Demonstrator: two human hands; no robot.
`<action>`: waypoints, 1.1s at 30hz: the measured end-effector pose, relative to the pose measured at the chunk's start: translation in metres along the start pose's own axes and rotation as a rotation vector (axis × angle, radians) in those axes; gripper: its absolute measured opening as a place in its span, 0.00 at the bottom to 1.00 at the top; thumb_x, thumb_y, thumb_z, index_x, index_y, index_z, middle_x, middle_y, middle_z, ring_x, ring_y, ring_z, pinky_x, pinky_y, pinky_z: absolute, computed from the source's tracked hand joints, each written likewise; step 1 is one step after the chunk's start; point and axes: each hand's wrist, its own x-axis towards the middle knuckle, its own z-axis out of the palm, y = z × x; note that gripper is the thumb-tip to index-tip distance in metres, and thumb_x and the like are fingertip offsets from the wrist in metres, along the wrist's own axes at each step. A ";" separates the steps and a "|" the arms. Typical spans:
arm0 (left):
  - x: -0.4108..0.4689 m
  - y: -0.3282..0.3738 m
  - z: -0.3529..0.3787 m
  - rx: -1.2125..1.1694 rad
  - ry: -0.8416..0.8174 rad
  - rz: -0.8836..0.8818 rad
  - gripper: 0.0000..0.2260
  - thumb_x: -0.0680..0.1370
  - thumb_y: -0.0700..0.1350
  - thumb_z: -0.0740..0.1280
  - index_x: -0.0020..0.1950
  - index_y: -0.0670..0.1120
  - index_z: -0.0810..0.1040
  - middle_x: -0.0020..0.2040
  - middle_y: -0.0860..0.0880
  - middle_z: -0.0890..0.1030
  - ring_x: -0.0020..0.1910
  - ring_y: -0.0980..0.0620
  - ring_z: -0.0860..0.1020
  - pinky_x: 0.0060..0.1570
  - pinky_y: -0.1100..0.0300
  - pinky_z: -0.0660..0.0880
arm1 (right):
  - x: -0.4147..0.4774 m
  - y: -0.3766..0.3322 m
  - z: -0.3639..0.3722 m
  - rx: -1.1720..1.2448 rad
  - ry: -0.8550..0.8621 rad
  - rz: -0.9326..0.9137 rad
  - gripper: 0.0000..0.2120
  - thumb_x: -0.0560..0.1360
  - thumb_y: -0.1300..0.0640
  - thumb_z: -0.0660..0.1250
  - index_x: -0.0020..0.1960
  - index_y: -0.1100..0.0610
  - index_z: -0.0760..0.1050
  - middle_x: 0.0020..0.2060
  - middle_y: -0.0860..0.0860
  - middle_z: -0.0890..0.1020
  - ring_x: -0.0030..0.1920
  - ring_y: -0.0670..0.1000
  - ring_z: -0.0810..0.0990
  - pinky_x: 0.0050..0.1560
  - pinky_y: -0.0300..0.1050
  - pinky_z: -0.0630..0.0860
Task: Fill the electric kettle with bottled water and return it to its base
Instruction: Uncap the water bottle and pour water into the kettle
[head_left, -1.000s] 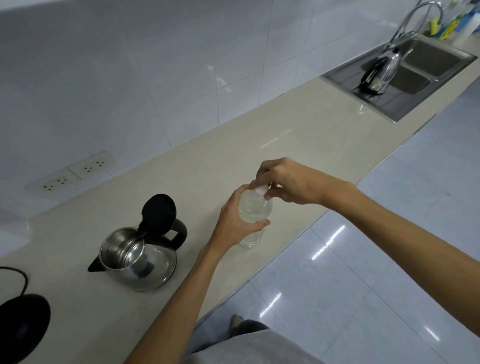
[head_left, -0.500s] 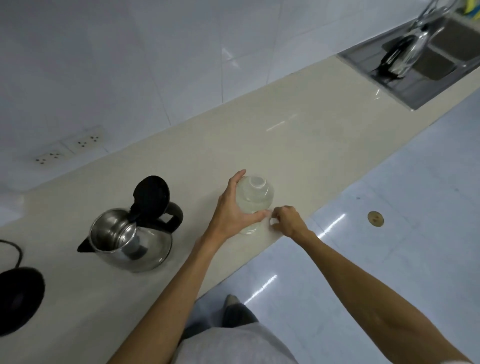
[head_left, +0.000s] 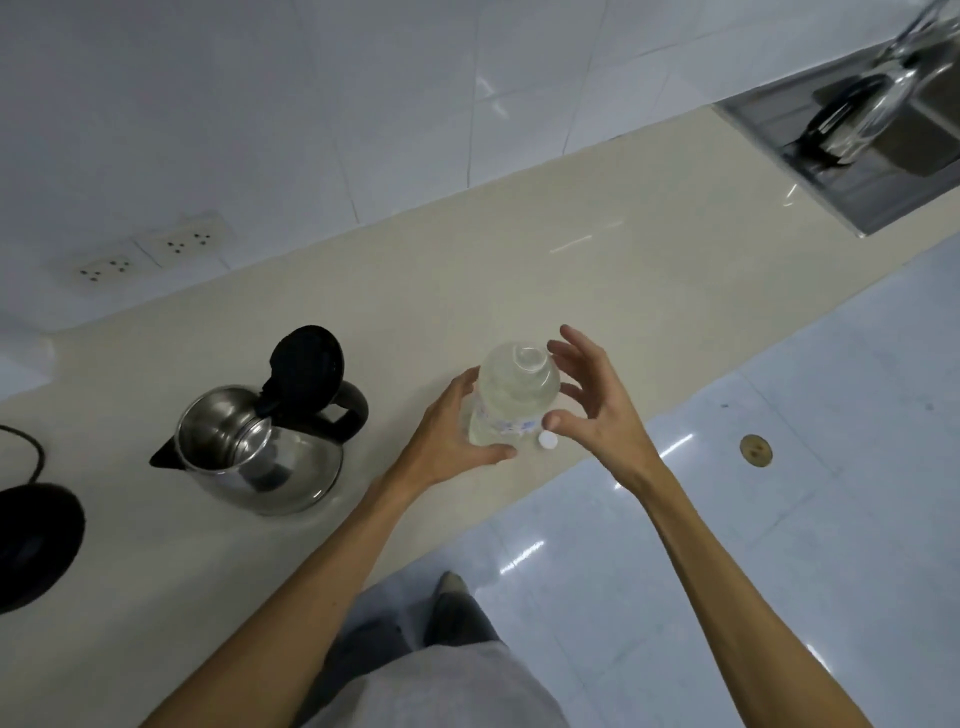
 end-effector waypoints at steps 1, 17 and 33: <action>0.001 -0.003 0.003 -0.014 0.003 -0.018 0.48 0.63 0.55 0.86 0.79 0.56 0.67 0.73 0.58 0.76 0.72 0.56 0.75 0.72 0.48 0.75 | 0.002 0.002 0.008 -0.048 0.007 -0.023 0.49 0.65 0.50 0.82 0.79 0.49 0.61 0.75 0.49 0.71 0.75 0.46 0.70 0.71 0.43 0.72; -0.045 -0.001 -0.006 -0.161 0.096 -0.136 0.21 0.69 0.46 0.84 0.59 0.55 0.82 0.52 0.60 0.88 0.56 0.62 0.85 0.63 0.52 0.81 | -0.008 -0.002 0.076 -0.222 0.182 -0.132 0.44 0.60 0.55 0.86 0.71 0.54 0.70 0.61 0.41 0.79 0.62 0.44 0.79 0.60 0.38 0.77; -0.237 -0.055 -0.123 -0.294 0.035 -0.147 0.27 0.74 0.60 0.75 0.70 0.51 0.79 0.60 0.51 0.87 0.57 0.51 0.87 0.59 0.44 0.84 | -0.073 -0.047 0.275 -0.138 0.158 -0.172 0.34 0.69 0.46 0.74 0.70 0.54 0.65 0.57 0.33 0.79 0.59 0.45 0.82 0.58 0.36 0.78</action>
